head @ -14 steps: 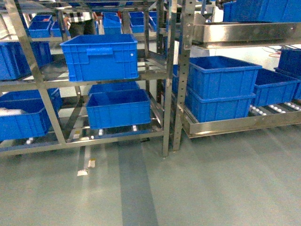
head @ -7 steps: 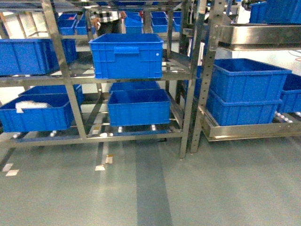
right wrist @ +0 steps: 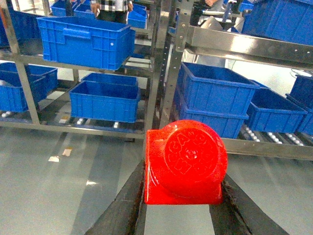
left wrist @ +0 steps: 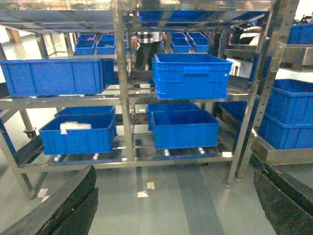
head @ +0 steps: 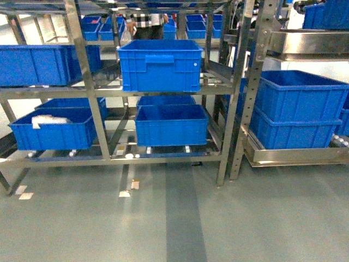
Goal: Pick red block from blue box to shelf
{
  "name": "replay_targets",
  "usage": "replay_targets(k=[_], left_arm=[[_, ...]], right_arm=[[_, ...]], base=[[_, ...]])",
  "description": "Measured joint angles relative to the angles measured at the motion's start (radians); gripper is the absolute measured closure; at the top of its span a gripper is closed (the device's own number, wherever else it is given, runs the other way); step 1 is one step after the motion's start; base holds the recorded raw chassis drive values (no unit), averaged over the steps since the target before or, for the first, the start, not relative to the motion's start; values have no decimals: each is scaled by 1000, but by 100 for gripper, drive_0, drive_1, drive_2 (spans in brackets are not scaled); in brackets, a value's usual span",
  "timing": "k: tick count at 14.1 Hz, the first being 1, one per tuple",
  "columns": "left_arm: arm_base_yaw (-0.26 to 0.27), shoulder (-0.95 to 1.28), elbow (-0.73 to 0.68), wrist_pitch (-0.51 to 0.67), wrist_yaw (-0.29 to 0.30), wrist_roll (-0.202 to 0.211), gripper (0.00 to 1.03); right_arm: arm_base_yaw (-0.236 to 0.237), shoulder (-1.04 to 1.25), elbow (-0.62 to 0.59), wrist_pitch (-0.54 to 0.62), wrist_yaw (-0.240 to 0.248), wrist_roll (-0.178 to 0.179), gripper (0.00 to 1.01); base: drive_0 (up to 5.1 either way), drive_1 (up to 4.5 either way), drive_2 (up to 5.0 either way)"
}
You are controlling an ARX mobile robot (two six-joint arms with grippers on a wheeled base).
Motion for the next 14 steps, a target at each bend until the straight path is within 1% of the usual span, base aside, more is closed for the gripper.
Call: replay_targets(k=[11, 14], left_arm=[[0, 0, 0, 0, 0, 0, 5], [-1, 0, 0, -3, 1, 0, 5]], right_arm=[[0, 0, 0, 0, 0, 0, 73], [-1, 0, 0, 0, 1, 0, 73]], base=[[-1, 406, -408], [85, 492, -323]])
